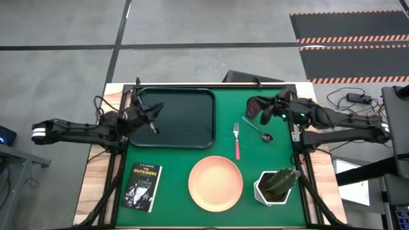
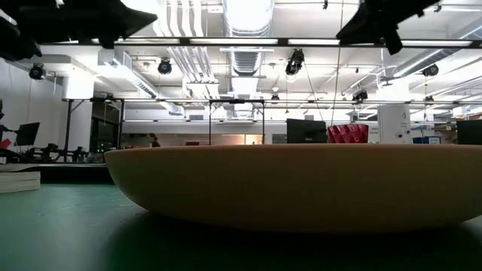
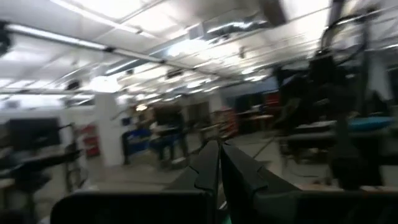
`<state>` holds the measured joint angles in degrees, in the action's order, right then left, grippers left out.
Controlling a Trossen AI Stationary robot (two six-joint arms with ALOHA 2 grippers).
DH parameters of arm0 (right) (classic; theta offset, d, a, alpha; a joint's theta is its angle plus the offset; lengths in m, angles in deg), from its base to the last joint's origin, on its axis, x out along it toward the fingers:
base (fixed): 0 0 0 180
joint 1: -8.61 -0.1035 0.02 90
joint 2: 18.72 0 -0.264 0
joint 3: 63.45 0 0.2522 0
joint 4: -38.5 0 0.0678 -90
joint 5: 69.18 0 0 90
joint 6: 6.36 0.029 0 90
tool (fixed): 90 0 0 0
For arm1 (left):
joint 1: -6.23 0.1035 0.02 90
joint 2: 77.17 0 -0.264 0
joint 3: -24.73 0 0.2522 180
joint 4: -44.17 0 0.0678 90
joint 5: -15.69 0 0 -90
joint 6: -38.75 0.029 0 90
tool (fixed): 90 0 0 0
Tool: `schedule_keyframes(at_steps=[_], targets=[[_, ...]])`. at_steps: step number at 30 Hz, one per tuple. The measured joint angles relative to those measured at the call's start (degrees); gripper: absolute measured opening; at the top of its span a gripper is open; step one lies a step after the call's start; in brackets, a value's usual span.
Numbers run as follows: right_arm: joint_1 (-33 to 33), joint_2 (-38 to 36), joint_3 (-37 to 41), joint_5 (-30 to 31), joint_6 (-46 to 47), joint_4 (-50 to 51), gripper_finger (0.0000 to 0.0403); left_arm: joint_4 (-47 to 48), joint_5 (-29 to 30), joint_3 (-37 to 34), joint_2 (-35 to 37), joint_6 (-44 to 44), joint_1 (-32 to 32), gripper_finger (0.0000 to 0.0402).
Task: Pick and place plate/cup/fork/spoon on tray
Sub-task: Put the red glass cup on the top right of the black serving tray
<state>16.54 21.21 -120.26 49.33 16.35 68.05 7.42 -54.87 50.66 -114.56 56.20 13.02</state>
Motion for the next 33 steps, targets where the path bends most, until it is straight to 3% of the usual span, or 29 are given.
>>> schedule_keyframes(at_steps=[3, 8, 13, 18, 23, 28, 33], targets=[[0.87, 3.89, -4.97, -0.47, 1.47, 4.73, 0.0068, -1.56, 3.24, -0.11, -0.43, 0.59, 0.00, 0.0000], [3.10, 11.72, -14.97, -1.37, 5.78, 15.07, 0.0068, -0.69, 3.55, -0.57, -0.48, 5.52, 0.00, 0.0000], [7.00, 20.86, -25.45, -6.93, 9.29, 28.11, 0.0068, -2.14, 3.55, -0.75, -0.31, 5.68, 0.00, 0.0000], [12.50, 29.42, -33.57, -16.29, 10.80, 37.84, 0.0061, -2.61, 3.48, -1.28, 0.94, 5.44, -0.13, 0.0000], [16.49, 36.73, -37.02, -22.86, 12.55, 45.24, 0.0045, -2.51, 3.44, -1.77, 1.75, 5.46, -0.13, 0.0000], [19.24, 41.89, -37.15, -22.98, 13.97, 49.26, 0.0040, -0.04, 3.41, -1.82, 2.51, 5.49, -0.13, 0.0000], [21.27, 45.11, -37.13, -22.99, 14.19, 48.95, 0.0068, 0.54, 3.41, -1.82, 2.67, 5.90, -0.13, 0.0000]])
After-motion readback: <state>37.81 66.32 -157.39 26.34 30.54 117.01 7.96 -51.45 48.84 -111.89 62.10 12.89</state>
